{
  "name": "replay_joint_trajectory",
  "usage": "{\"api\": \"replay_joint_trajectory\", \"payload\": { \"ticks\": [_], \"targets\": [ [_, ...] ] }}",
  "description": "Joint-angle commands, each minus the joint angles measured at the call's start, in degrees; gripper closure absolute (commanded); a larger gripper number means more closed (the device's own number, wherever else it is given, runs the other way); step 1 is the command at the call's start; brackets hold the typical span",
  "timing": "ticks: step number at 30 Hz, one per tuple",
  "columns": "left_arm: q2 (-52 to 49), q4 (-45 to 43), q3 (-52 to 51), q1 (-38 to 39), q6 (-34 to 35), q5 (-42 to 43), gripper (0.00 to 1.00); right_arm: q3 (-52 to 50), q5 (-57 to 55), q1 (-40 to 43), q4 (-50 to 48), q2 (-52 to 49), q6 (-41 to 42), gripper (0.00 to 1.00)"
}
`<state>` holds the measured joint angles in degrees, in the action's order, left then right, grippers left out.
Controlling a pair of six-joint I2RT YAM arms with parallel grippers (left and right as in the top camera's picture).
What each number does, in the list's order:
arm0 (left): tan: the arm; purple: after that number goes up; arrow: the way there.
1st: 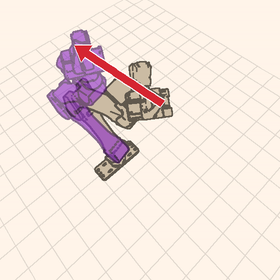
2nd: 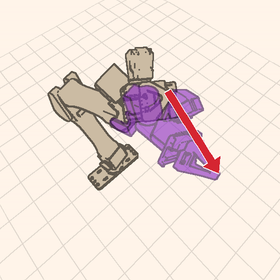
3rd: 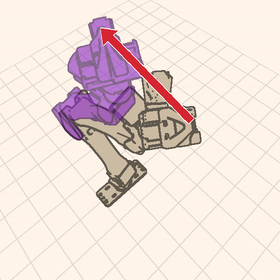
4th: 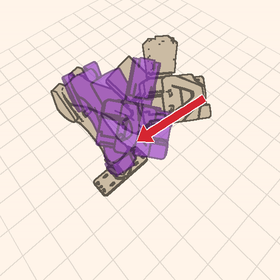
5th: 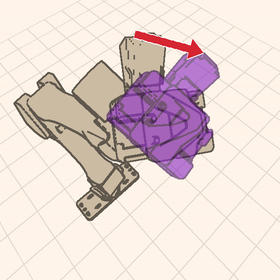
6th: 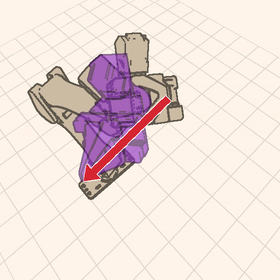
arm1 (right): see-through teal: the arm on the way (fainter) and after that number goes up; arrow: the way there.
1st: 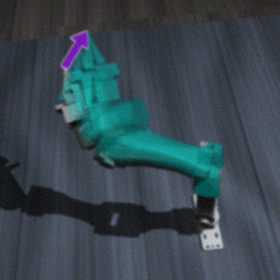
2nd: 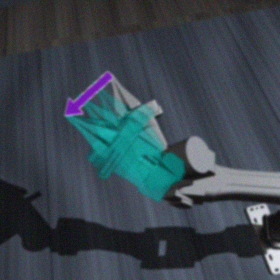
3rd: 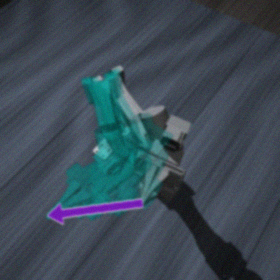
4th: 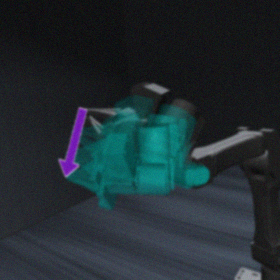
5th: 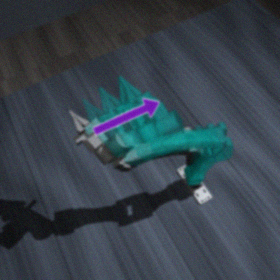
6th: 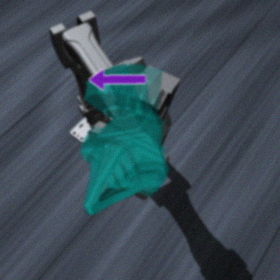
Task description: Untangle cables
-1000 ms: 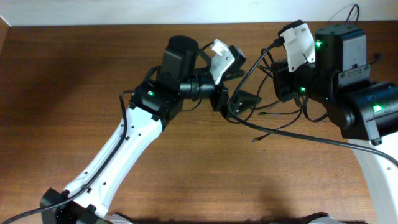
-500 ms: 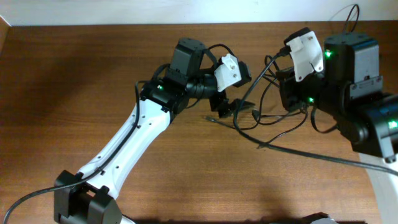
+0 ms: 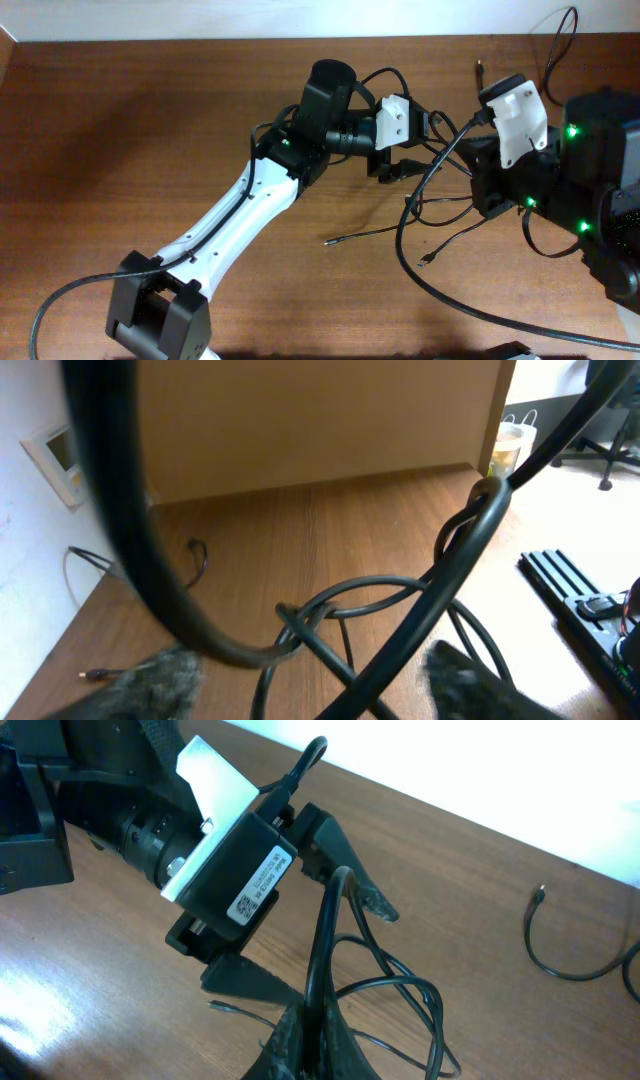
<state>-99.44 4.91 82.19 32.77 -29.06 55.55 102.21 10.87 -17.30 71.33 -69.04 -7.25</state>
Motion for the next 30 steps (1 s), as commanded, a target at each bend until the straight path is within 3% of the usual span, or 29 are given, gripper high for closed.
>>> {"api": "replay_joint_trajectory", "payload": {
  "ticks": [1,7,18,20,21,22,30],
  "targets": [
    [-0.09,0.26,0.52,-0.79,1.29,0.22,0.29,0.9,-0.13,-0.31,-0.57,0.87,0.63,0.96],
    [-0.07,1.36,0.52,-5.22,2.64,0.85,0.36,2.51,-0.96,-0.31,-0.83,0.87,0.63,0.96],
    [-0.07,0.28,0.52,-2.1,2.64,2.12,0.43,2.62,-0.96,-0.31,-0.31,0.87,0.61,0.96],
    [-0.07,0.28,0.52,-2.08,2.67,2.12,0.52,2.62,-0.96,-0.31,-0.26,0.87,0.61,0.96],
    [-0.07,0.22,0.52,-2.05,2.64,2.12,0.82,2.62,-0.98,-0.31,-0.15,0.87,0.61,0.96],
    [-0.07,0.28,0.52,-2.05,2.67,2.12,1.0,2.62,-0.98,-0.31,-0.15,0.87,0.61,0.96],
    [1.2,2.16,0.52,-3.52,2.64,2.1,1.0,2.62,-1.95,-0.2,-0.13,0.87,-0.02,0.96]
  ]
}}
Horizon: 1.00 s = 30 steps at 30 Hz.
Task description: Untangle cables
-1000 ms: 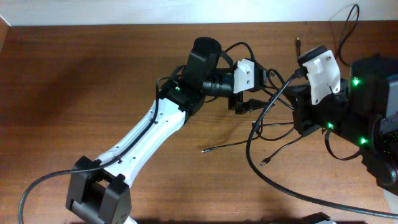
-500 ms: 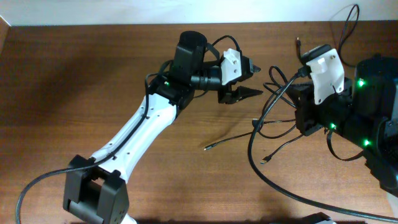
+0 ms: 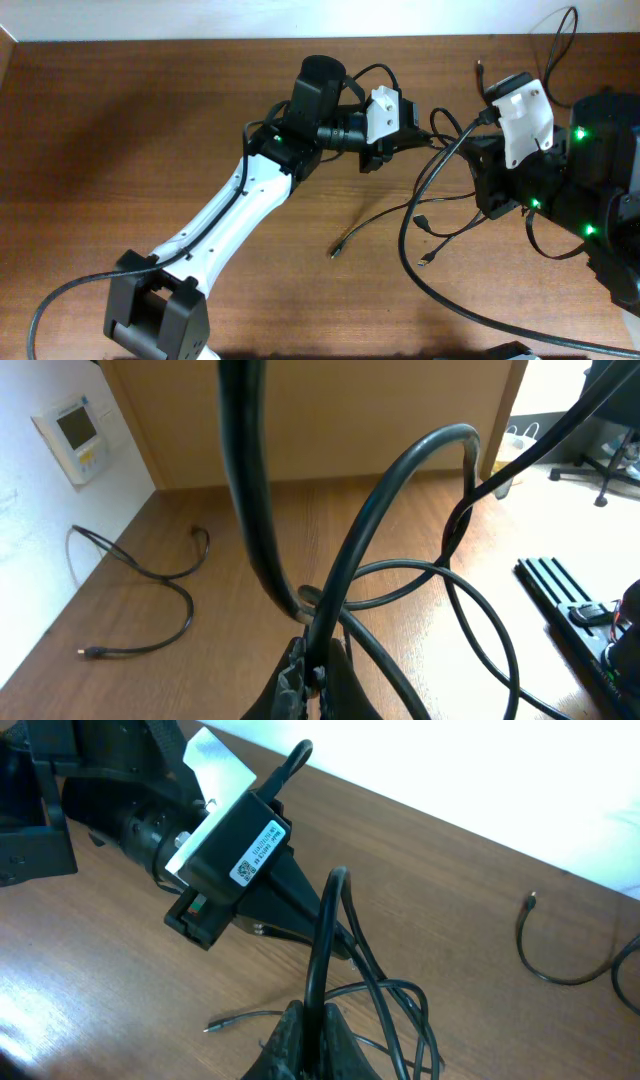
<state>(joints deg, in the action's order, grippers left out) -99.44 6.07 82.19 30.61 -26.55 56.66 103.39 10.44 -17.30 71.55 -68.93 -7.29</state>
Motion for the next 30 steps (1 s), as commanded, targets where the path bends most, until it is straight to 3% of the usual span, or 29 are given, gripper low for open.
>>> {"api": "replay_joint_trajectory", "payload": {
  "ticks": [1,4,8,13,18,23,28,30],
  "targets": [
    [1.95,2.01,0.52,-2.47,0.11,0.96,1.0,1.44,-2.6,-0.2,-0.35,0.76,0.04,0.96],
    [5.35,9.2,0.52,-7.78,-2.62,-0.81,1.0,1.46,-3.58,0.24,-0.42,0.74,0.07,0.96],
    [10.23,22.86,0.52,-14.73,-8.94,-4.39,1.0,1.46,-3.1,6.67,-0.52,0.74,0.07,0.96],
    [18.47,34.71,0.52,-29.88,-9.31,-4.7,1.0,1.46,7.17,22.71,-2.78,0.22,0.02,0.96],
    [29.97,45.24,0.52,-45.92,-9.07,-12.55,1.0,1.46,18.27,38.18,-4.09,-5.29,0.07,0.96],
    [40.41,46.18,0.52,-61.86,-5.68,-16.17,1.0,1.46,24.0,50.47,-6.25,-9.46,1.38,0.96],
    [39.87,45.46,0.52,-62.64,-4.52,-19.43,1.0,1.46,32.96,62.6,-7.67,-13.73,3.3,0.96],
    [39.5,45.38,0.52,-62.64,-4.52,-19.43,1.0,1.46,35.43,63.47,-8.2,-15.93,3.3,0.96]
  ]
}}
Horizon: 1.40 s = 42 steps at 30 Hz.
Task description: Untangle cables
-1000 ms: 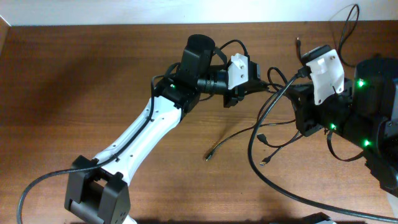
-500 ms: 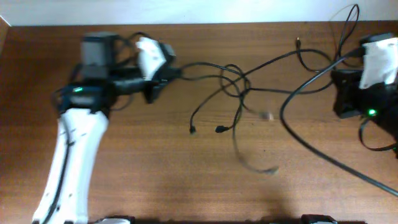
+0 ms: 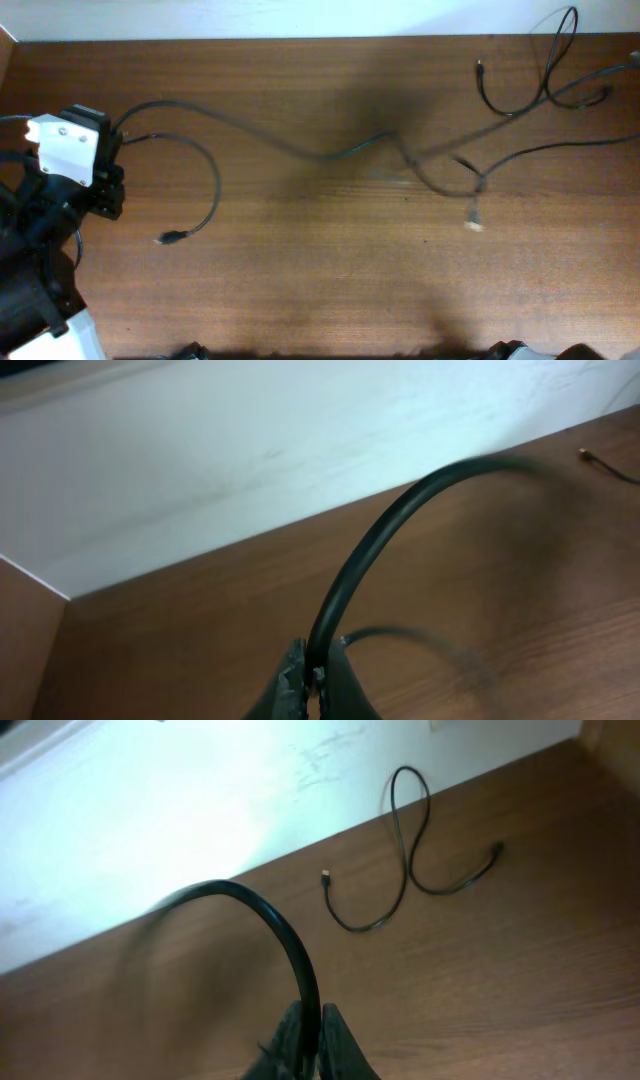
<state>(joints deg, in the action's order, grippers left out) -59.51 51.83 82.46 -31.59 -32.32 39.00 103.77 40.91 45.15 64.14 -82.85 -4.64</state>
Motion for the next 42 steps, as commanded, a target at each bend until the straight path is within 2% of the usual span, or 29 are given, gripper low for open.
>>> {"api": "replay_joint_trajectory", "payload": {
  "ticks": [1,6,12,17,24,27,30,32,35,37,40,42],
  "targets": [
    [-0.42,-0.42,0.26,-0.44,1.25,-1.75,1.0,1.09,4.94,0.98,-1.16,-2.78,0.66,0.96],
    [-0.42,-0.42,0.26,-0.44,1.22,-1.57,1.0,1.09,0.94,1.75,-4.22,-7.52,2.64,0.96],
    [-0.31,-0.33,0.26,0.17,1.44,4.55,1.0,1.09,0.83,0.74,-8.96,-8.28,4.0,0.96],
    [1.2,-0.55,0.26,4.9,1.46,4.46,1.0,1.09,-1.14,-8.68,-5.16,-7.82,-1.38,0.96],
    [1.57,-0.31,0.26,4.98,2.12,4.96,1.0,1.03,-21.11,-26.14,-0.48,-7.85,-2.67,0.96],
    [1.4,-0.35,0.26,6.14,2.12,7.5,1.0,1.05,-22.34,-27.89,-0.39,-7.72,-2.62,0.96],
    [0.57,-0.61,0.26,11.76,2.43,7.52,1.0,1.05,-22.08,-27.91,-0.04,-7.39,-2.62,0.96],
    [-0.28,-2.12,0.26,15.56,5.18,7.63,1.0,1.05,-22.08,-27.93,0.26,-6.95,-2.6,0.96],
    [-3.82,-5.01,0.24,28.26,8.39,6.34,1.0,1.05,-22.05,-27.96,0.17,-5.46,-2.62,0.96],
    [-5.95,-6.75,0.24,36.24,11.37,-2.75,1.0,1.05,-22.1,-27.93,0.2,-4.81,-2.62,0.96],
    [-9.27,-9.2,0.24,47.3,13.07,-7.82,1.0,1.05,-21.16,-27.96,0.2,-3.96,-2.62,0.96],
    [-11.69,-9.31,0.24,53.83,15.19,-18.64,1.0,1.05,-19.93,-27.96,0.39,-3.74,-2.62,0.96]
  ]
}}
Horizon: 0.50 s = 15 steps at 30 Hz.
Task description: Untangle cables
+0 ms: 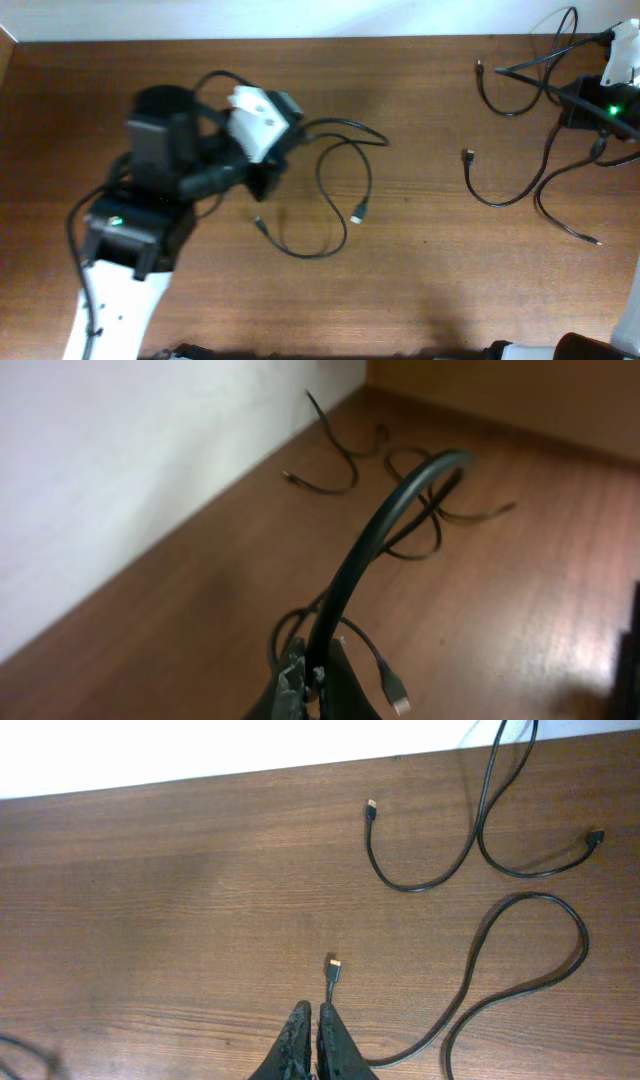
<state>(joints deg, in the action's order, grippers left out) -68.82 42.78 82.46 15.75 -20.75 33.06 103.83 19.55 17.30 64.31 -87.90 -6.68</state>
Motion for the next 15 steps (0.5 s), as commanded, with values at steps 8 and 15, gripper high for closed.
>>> {"api": "replay_joint_trajectory", "payload": {
  "ticks": [8,15],
  "targets": [
    [-6.16,-1.66,0.28,16.83,6.67,-30.97,0.01,0.98,3.8,-0.11,0.52,1.46,-0.59,0.96],
    [-0.81,1.68,8.57,16.83,9.68,-48.76,0.01,0.96,-3.72,-16.68,0.42,0.9,-1.68,0.96]
  ]
}}
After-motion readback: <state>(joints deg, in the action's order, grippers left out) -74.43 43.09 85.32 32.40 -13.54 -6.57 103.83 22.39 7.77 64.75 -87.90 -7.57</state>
